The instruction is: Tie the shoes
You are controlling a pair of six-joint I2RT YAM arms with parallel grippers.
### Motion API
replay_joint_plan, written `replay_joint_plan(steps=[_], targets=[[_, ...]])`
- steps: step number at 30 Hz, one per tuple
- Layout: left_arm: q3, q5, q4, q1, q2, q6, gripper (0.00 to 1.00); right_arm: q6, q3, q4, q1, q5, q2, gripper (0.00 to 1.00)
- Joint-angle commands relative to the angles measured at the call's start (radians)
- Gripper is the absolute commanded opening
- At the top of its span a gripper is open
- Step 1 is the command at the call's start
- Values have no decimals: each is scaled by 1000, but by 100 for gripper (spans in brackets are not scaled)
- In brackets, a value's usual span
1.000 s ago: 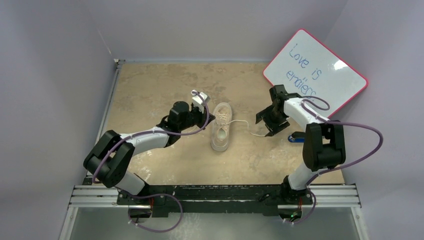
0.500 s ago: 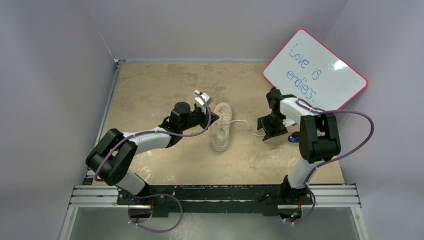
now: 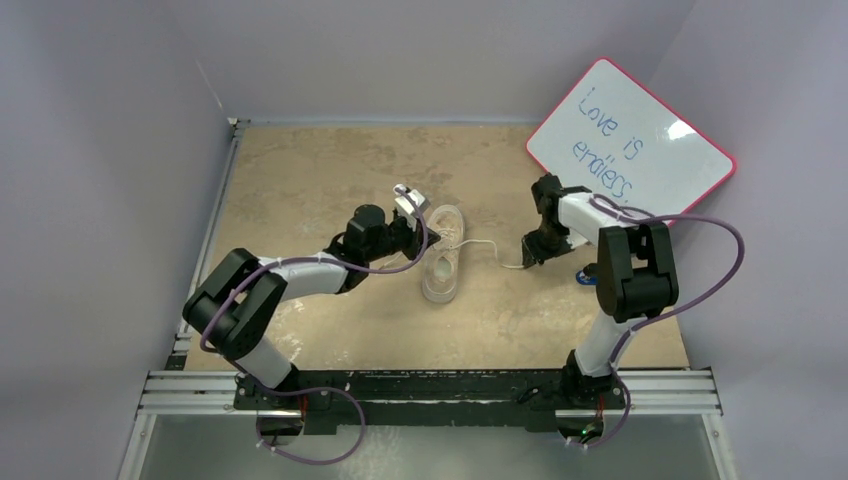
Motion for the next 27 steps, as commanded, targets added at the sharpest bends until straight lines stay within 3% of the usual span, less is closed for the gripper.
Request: replay_joint_plan(steps=[1, 5, 9, 14, 17, 21, 27], targets=[[51, 44, 86, -4, 19, 14, 0, -221, 83, 133, 13, 81, -64, 0], [52, 63, 125, -4, 41, -8, 0, -601, 32, 476, 15, -125, -174, 0], [52, 57, 152, -4, 55, -29, 0, -791, 51, 694, 15, -302, -207, 0], [40, 49, 155, -4, 54, -36, 0, -913, 158, 702, 31, -431, -180, 0], [26, 61, 154, -6, 45, -21, 0, -963, 234, 688, 32, -583, -140, 0], [7, 48, 159, -6, 39, 9, 0, -935, 346, 744, 70, -763, -54, 0], [-23, 64, 185, -9, 20, 80, 0, -905, 573, 653, 224, -924, 133, 0]])
